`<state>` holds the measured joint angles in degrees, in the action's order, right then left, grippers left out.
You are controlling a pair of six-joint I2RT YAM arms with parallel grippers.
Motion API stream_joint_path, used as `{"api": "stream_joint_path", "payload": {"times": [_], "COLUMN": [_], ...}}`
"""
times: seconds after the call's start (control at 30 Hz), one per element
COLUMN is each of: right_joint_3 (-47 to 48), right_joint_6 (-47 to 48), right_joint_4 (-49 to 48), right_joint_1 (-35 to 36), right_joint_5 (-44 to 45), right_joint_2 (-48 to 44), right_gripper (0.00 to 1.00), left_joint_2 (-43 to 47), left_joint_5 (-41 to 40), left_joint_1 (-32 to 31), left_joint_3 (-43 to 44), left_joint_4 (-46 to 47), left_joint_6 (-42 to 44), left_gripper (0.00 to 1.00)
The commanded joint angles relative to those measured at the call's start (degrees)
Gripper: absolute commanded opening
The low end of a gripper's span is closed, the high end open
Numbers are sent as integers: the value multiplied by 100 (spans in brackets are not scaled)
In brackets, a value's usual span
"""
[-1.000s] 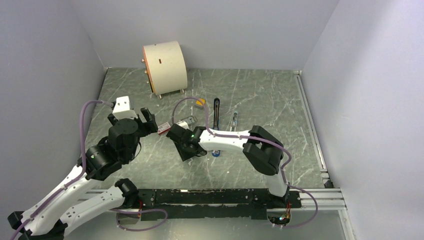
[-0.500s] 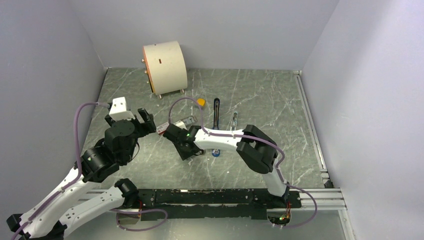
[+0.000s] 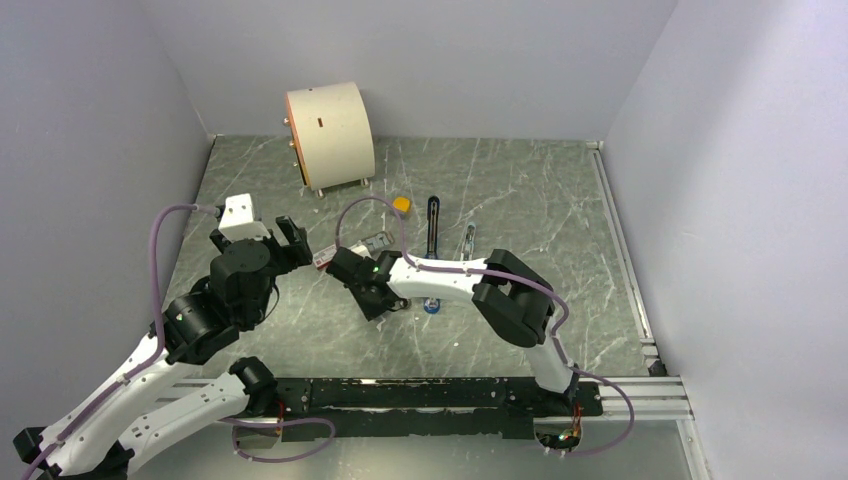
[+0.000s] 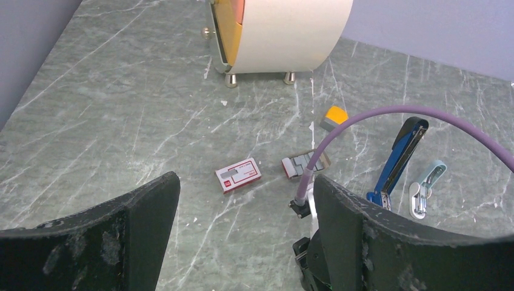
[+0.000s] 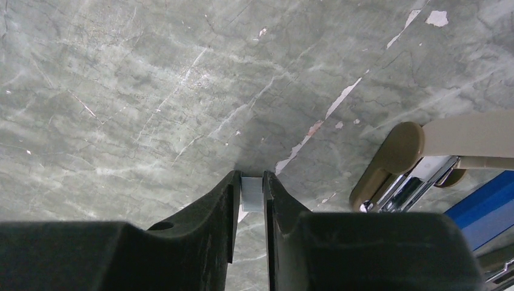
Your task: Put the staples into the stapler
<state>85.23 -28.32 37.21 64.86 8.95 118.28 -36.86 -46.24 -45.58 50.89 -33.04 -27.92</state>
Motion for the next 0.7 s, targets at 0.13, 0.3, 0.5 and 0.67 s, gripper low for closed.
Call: {"api": "stream_joint_path", "payload": {"times": [0.13, 0.3, 0.5, 0.67], "right_joint_3": [15, -192, -503, -935], "right_joint_6": [-22, -34, -68, -188], "right_joint_4": [13, -484, -1055, -1372], "right_joint_1": [-18, -21, -26, -135], "right_joint_5": [215, 473, 993, 1533], "right_joint_2": [26, -482, -1265, -1930], "right_gripper": [21, 21, 21, 22], "left_joint_2": [4, -5, 6, 101], "left_joint_5": [-105, -111, -139, -239], "left_joint_1": [32, 32, 32, 32], "left_joint_3": [-36, -36, -36, -66], "left_joint_4": [-31, -34, -36, -45], "left_joint_6": [-55, -46, -72, -120], "left_gripper": [86, 86, 86, 86]}}
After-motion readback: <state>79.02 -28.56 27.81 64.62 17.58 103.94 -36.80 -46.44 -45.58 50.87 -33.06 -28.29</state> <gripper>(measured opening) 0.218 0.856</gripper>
